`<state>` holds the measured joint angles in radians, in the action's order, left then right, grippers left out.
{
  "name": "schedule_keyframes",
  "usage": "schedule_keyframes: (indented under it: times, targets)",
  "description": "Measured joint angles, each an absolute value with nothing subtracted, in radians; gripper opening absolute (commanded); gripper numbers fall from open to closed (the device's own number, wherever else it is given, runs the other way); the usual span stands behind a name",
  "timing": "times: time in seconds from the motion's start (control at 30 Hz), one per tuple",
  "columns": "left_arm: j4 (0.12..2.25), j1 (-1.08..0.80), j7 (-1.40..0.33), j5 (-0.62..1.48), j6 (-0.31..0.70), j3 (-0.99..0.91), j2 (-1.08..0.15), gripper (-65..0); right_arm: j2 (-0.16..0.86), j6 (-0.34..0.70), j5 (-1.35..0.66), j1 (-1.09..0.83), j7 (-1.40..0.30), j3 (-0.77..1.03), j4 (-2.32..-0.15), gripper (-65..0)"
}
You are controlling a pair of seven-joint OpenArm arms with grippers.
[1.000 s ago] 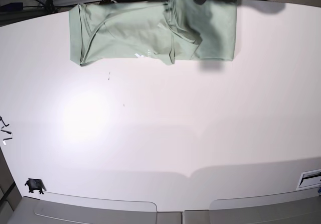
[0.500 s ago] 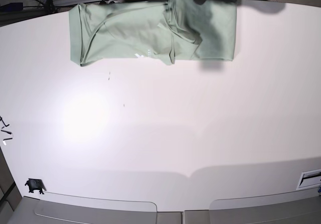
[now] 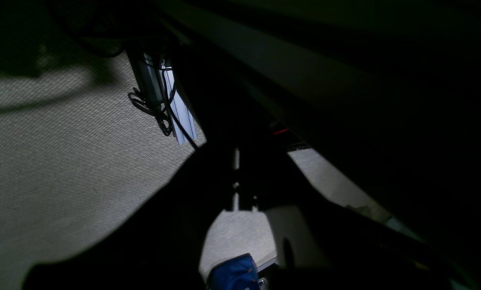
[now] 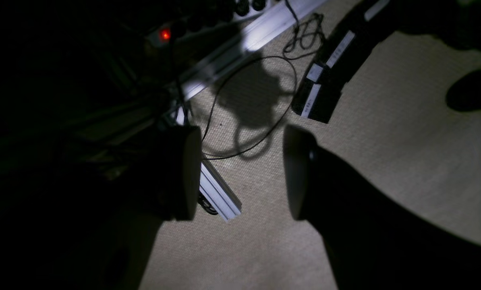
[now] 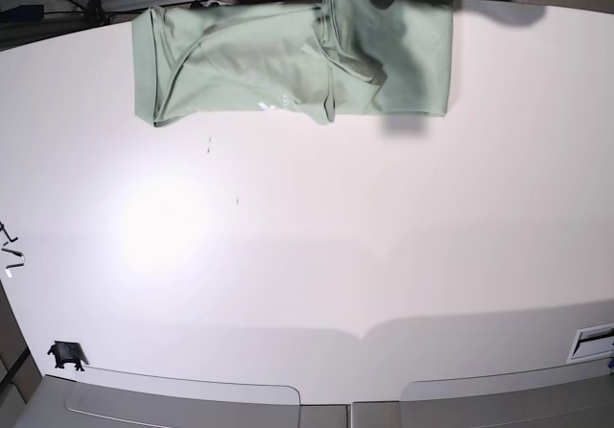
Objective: Fold the T-shirt properly
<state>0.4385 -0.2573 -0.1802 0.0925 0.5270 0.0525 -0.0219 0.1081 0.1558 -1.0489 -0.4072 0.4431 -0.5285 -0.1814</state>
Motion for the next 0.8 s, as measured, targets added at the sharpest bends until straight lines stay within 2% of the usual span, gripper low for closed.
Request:
schedule_keyframes:
  times: [0.13,0.4,0.6,0.8]
  targets:
    - [0.439,-0.257,-0.18,0.093,0.527,0.052,-0.022,-65.0,0.108,0.113,-1.049,-0.413,0.436,-0.529,-0.182,-34.9]
    - [0.439,-0.257,-0.18,0.093,0.527,0.052,-0.022,-65.0,0.111,0.112,-1.044,-0.424,0.406,-0.529,-0.183,-34.9]
    - [0.439,-0.257,-0.18,0.093,0.527,0.052,-0.022,-65.0,0.132,0.093,-0.802,-0.435,0.183,-0.529,-0.183,-34.9]
    - [0.439,-0.257,-0.18,0.093,0.527,0.052,-0.022,-65.0,0.142,0.093,-0.752,-0.437,0.167,-0.529,-0.183,-34.9]
